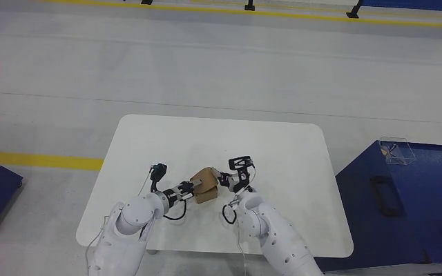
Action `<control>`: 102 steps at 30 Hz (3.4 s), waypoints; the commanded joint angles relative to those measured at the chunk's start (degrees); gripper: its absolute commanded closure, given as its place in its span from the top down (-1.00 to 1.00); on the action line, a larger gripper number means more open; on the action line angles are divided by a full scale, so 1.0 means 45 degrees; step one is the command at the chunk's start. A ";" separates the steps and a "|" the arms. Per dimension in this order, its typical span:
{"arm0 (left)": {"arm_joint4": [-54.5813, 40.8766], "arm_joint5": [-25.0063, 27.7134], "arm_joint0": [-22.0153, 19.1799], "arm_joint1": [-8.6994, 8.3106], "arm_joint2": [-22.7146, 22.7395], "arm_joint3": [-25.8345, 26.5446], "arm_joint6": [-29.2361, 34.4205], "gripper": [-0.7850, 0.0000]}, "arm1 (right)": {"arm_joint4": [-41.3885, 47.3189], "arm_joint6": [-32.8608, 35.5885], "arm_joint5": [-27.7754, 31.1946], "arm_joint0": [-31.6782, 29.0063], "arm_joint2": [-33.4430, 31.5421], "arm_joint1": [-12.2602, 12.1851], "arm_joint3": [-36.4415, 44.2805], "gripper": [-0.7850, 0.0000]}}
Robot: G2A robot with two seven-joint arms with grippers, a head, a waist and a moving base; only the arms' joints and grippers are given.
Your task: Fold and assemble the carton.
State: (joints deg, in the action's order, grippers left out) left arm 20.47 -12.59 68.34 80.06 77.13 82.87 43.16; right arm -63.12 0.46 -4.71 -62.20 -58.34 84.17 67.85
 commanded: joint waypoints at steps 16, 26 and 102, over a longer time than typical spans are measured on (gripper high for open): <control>-0.0310 -0.0016 0.0024 -0.0182 -0.0220 0.0007 -0.0006 -0.02 | 0.0287 -0.0050 -0.0338 0.0399 0.0086 0.0266 -0.0847 1.00; -0.0402 -0.0127 -0.0013 -0.0279 -0.0372 -0.0040 -0.0077 -0.03 | -0.0191 -0.0477 -0.0806 0.0345 0.0166 0.0364 -0.0904 1.00; -0.1414 -0.0750 -0.0418 -0.0770 -0.1180 -0.0422 -0.0955 0.07 | -0.0473 0.0065 -0.0267 0.0658 -0.0353 0.0762 -0.1762 1.00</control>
State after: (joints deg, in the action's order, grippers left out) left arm 14.12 -15.84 66.60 76.60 71.93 81.12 38.83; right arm -65.21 0.78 -5.94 -59.23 -60.02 87.56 59.92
